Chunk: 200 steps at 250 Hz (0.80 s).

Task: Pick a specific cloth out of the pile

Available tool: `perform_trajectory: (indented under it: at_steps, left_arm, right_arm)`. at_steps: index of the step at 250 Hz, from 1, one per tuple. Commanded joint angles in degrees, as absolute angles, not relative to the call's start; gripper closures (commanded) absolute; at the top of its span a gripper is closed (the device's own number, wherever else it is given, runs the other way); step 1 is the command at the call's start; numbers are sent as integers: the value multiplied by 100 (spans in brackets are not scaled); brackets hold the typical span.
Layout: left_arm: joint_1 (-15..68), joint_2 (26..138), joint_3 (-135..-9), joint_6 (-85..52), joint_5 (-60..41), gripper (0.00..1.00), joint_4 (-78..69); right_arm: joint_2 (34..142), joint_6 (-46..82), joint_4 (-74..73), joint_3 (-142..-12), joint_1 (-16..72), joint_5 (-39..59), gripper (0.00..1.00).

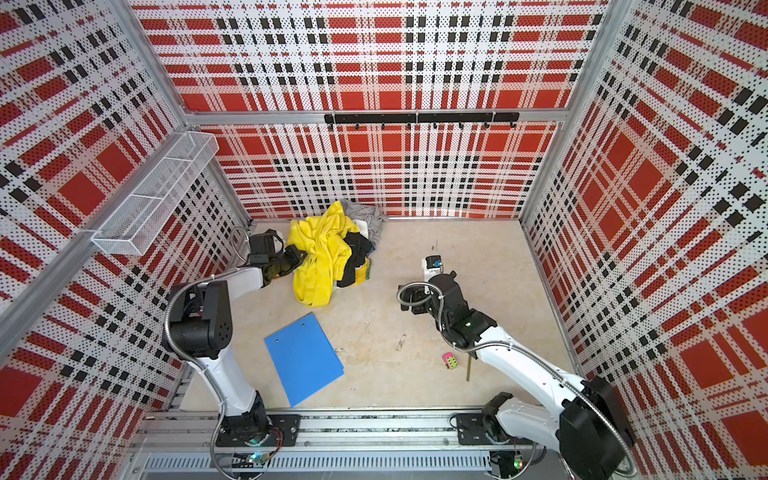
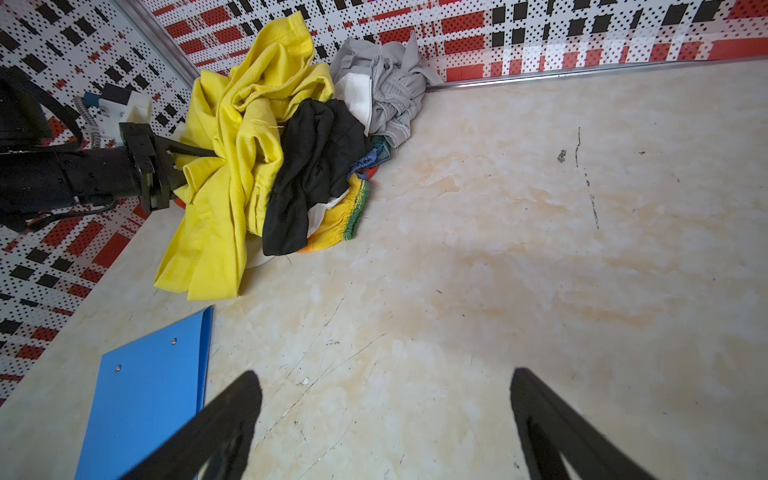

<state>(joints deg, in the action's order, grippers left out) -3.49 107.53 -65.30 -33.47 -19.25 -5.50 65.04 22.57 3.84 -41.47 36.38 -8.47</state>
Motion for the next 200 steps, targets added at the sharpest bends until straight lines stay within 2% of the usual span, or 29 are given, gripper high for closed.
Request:
perform_trajectory:
  at_steps: [1,55,92,133,200]
  left_arm:
    - [-487,10219,-6670,-3366,-1625,100,-624]
    - [-740,9073,-7330,-2938,-586,100,434]
    - [-647,8717,-8039,-2629,105,100,935]
    - [70,9363,-9366,-1981,932,100,1562]
    - [820,11185,-10429,-1584,857,97,1796]
  right_arm:
    - [6278,2284,272,-4072,3674,-982,0]
    - [6268,2241,325,-4087,3674,-1037,0]
    - [6261,2223,334,-4088,3674,-1037,0]
    - [6250,2215,377,-4121,3674,-1037,0]
    - [6004,2206,534,-4030,3674,-1166,0]
